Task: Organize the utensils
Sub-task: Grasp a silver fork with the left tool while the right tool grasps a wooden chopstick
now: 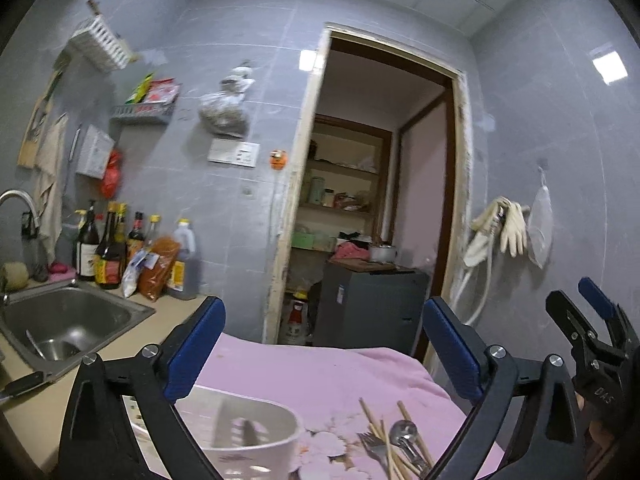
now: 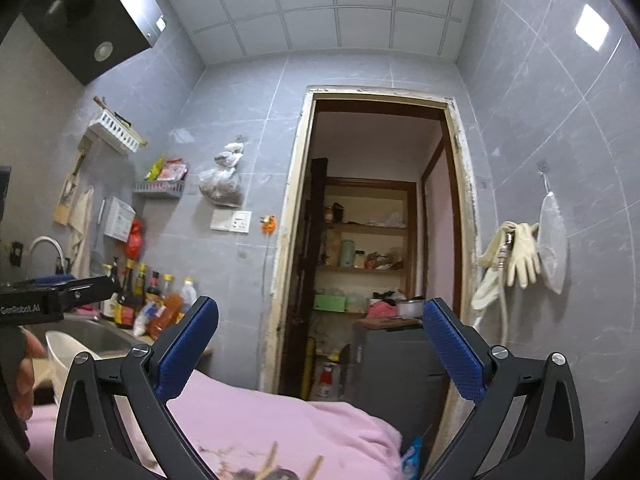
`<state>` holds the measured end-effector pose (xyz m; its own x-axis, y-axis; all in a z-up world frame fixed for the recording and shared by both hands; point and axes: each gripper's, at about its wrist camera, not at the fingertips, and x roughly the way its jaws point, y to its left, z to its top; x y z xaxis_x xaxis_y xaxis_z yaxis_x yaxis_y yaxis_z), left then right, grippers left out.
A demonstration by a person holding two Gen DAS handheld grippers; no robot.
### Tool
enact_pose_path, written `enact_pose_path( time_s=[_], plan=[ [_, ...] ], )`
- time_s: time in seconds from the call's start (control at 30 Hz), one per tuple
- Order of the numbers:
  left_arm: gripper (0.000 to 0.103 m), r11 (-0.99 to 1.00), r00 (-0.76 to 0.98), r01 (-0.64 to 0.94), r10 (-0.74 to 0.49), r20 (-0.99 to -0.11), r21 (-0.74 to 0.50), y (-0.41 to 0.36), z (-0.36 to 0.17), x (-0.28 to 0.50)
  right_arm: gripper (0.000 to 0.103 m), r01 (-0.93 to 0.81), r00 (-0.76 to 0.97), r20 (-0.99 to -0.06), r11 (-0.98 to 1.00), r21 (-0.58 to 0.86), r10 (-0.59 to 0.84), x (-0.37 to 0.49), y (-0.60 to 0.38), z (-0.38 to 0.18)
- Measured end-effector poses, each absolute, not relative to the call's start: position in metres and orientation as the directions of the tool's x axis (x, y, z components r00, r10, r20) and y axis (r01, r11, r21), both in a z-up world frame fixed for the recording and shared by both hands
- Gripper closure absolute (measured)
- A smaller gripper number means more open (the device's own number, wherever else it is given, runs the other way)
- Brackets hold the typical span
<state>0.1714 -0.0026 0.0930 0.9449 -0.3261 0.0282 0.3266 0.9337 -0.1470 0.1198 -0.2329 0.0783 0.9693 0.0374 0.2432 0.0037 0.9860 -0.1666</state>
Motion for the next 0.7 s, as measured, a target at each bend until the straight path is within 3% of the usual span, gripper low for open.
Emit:
enact_pose_path(
  time_s=[0.2,0.43,0.5,0.6,0.7],
  plan=[
    [0.003,0.936,0.938,0.345,-0.347,-0.018,-0.069,-0.04,0.077,0.177,0.0,0.031,0.979,0.204,0.984,-0.177,0.006,0.118,-0.254,0.068],
    [0.003,0.91,0.885,0.413,-0.411,-0.22,-0.038,-0.073,0.044,0.203,0.0,-0.01,0.999,0.046,0.989,-0.15,0.017,0.141,-0.279,0.058],
    [0.004,0.9,0.86,0.434,-0.43,-0.276,-0.05,-0.078,0.035,0.212,0.003,-0.028,1.0,-0.011,0.99,-0.136,0.027,0.151,-0.284,0.054],
    [0.009,0.887,0.827,0.459,-0.45,-0.337,-0.06,-0.088,0.022,0.218,0.017,-0.059,0.994,-0.098,0.991,-0.119,0.047,0.163,-0.29,0.047],
    [0.025,0.872,0.778,0.484,-0.463,-0.424,-0.065,-0.098,0.008,0.23,0.027,-0.092,0.98,-0.186,0.991,-0.099,0.073,0.179,-0.292,0.038]
  ],
)
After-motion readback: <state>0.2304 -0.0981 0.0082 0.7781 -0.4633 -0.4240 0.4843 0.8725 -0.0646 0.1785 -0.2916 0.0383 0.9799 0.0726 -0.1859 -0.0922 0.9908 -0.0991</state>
